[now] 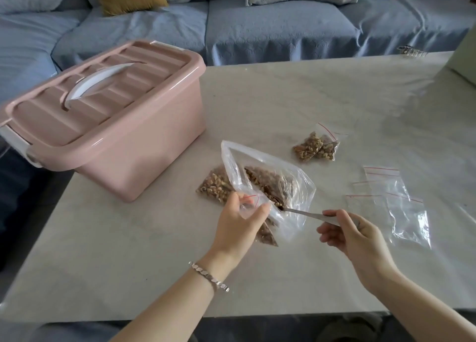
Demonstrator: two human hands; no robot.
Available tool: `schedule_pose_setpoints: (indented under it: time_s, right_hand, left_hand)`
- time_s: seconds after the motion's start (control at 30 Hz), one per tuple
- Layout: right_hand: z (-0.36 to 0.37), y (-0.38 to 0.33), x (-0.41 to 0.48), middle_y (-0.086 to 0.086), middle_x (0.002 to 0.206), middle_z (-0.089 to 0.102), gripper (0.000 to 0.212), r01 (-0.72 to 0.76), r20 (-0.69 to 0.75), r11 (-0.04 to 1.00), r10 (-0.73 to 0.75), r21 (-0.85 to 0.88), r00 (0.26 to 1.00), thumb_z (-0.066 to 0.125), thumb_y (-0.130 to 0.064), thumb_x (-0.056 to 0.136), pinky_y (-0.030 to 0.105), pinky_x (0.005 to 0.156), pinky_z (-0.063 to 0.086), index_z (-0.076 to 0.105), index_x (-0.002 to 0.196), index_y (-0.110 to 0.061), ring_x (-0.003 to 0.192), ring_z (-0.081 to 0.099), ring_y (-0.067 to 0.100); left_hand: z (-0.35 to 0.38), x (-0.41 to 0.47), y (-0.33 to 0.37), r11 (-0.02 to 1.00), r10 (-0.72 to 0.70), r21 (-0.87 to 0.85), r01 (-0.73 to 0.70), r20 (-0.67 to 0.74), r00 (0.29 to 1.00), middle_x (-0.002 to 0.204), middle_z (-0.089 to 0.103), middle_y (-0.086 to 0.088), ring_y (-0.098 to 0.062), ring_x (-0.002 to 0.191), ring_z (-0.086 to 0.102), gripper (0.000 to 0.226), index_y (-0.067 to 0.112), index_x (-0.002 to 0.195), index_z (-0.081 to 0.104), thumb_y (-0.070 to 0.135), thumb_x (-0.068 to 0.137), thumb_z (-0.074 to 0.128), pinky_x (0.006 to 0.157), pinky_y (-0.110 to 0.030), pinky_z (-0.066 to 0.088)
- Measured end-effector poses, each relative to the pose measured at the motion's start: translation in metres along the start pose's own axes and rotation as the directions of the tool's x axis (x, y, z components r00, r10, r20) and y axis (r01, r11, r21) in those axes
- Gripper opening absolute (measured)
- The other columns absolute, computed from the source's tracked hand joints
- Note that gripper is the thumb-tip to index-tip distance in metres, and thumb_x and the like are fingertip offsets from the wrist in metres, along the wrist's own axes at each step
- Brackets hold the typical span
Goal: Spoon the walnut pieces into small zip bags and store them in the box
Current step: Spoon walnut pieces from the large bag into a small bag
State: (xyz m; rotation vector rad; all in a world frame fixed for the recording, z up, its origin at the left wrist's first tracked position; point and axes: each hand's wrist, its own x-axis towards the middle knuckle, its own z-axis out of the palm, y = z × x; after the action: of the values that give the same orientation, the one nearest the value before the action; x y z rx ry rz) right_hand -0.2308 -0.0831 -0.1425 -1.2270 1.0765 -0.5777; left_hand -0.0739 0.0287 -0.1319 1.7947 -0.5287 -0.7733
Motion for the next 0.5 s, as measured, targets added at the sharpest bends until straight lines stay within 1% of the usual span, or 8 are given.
schedule_pose_setpoints:
  time_s: [0.07, 0.13, 0.2, 0.27, 0.33, 0.4, 0.47, 0.5]
  right_hand:
    - [0.001, -0.005, 0.002, 0.006, 0.058, 0.066, 0.026, -0.062, 0.003, 0.995, 0.062, 0.075, 0.998, 0.041, -0.013, 0.097, 0.021, 0.054, 0.051, 0.063, 0.088, -0.003, 0.049, 0.059, 0.013]
    - [0.0, -0.011, 0.004, 0.006, 0.057, 0.066, 0.026, -0.086, 0.004, 0.989, 0.086, 0.117, 0.996, 0.041, -0.014, 0.097, 0.018, 0.051, 0.051, 0.062, 0.088, -0.003, 0.048, 0.059, 0.013]
    - [-0.002, -0.019, 0.007, 0.006, 0.056, 0.065, 0.027, -0.089, 0.003, 0.987, 0.089, 0.137, 0.996, 0.04, -0.014, 0.098, 0.016, 0.05, 0.05, 0.062, 0.087, -0.004, 0.047, 0.058, 0.012]
    - [-0.004, -0.028, 0.01, 0.005, 0.055, 0.065, 0.027, -0.078, 0.006, 0.988, 0.078, 0.133, 0.997, 0.039, -0.015, 0.098, 0.015, 0.049, 0.05, 0.062, 0.086, -0.005, 0.046, 0.058, 0.012]
    - [-0.007, -0.038, 0.012, 0.005, 0.054, 0.065, 0.028, -0.062, 0.015, 0.99, 0.061, 0.126, 0.998, 0.039, -0.015, 0.098, 0.015, 0.049, 0.05, 0.062, 0.085, -0.005, 0.045, 0.058, 0.01]
    - [-0.009, -0.048, 0.013, 0.005, 0.053, 0.065, 0.029, -0.038, 0.019, 0.992, 0.036, 0.122, 0.999, 0.039, -0.016, 0.098, 0.015, 0.049, 0.049, 0.062, 0.084, -0.006, 0.044, 0.057, 0.01]
    - [-0.012, -0.061, 0.014, 0.003, 0.051, 0.064, 0.03, -0.003, 0.011, 0.994, 0.002, 0.106, 1.0, 0.039, -0.017, 0.098, 0.015, 0.049, 0.049, 0.062, 0.082, -0.007, 0.044, 0.057, 0.009]
    - [-0.013, -0.067, 0.015, 0.003, 0.051, 0.064, 0.03, 0.02, 0.004, 0.995, -0.02, 0.094, 1.0, 0.039, -0.017, 0.098, 0.015, 0.048, 0.049, 0.062, 0.081, -0.007, 0.043, 0.056, 0.009]
  left_hand:
    - [-0.008, -0.003, 0.002, 0.998, 0.034, 0.056, -0.033, -0.003, 0.999, 0.09, 0.055, 0.012, 0.01, 0.082, 0.051, 0.027, 0.024, 0.083, 0.05, 0.04, 0.067, 0.064, 0.069, -0.003, 0.037]
    - [-0.019, -0.007, 0.005, 0.988, 0.067, 0.137, -0.069, 0.013, 0.998, 0.086, 0.057, 0.014, 0.015, 0.075, 0.053, 0.024, 0.022, 0.082, 0.049, 0.031, 0.075, 0.071, 0.067, 0.0, 0.037]
    - [-0.032, -0.009, 0.008, 0.964, 0.128, 0.236, -0.125, 0.002, 0.992, 0.088, 0.062, 0.015, 0.016, 0.078, 0.057, 0.023, 0.022, 0.085, 0.051, 0.026, 0.076, 0.071, 0.066, 0.0, 0.039]
    - [-0.043, -0.012, 0.016, 0.934, 0.208, 0.299, -0.194, -0.015, 0.978, 0.088, 0.063, 0.016, 0.012, 0.08, 0.06, 0.024, 0.026, 0.085, 0.05, 0.029, 0.074, 0.071, 0.066, -0.004, 0.042]
    - [-0.048, -0.017, 0.029, 0.924, 0.263, 0.293, -0.247, -0.015, 0.965, 0.085, 0.063, 0.017, 0.01, 0.079, 0.062, 0.024, 0.028, 0.084, 0.048, 0.029, 0.074, 0.071, 0.066, -0.009, 0.046]
    - [-0.046, -0.02, 0.045, 0.914, 0.324, 0.262, -0.309, -0.015, 0.946, 0.088, 0.062, 0.02, 0.008, 0.077, 0.062, 0.024, 0.028, 0.087, 0.05, 0.029, 0.074, 0.071, 0.064, -0.008, 0.046]
    - [-0.04, -0.017, 0.058, 0.899, 0.376, 0.251, -0.36, -0.019, 0.926, 0.088, 0.063, 0.022, 0.006, 0.077, 0.062, 0.029, 0.027, 0.094, 0.053, 0.034, 0.074, 0.073, 0.067, -0.007, 0.045]
    - [-0.035, -0.012, 0.062, 0.891, 0.389, 0.261, -0.371, -0.018, 0.921, 0.088, 0.063, 0.022, 0.006, 0.078, 0.062, 0.033, 0.028, 0.097, 0.053, 0.039, 0.072, 0.071, 0.069, -0.01, 0.047]
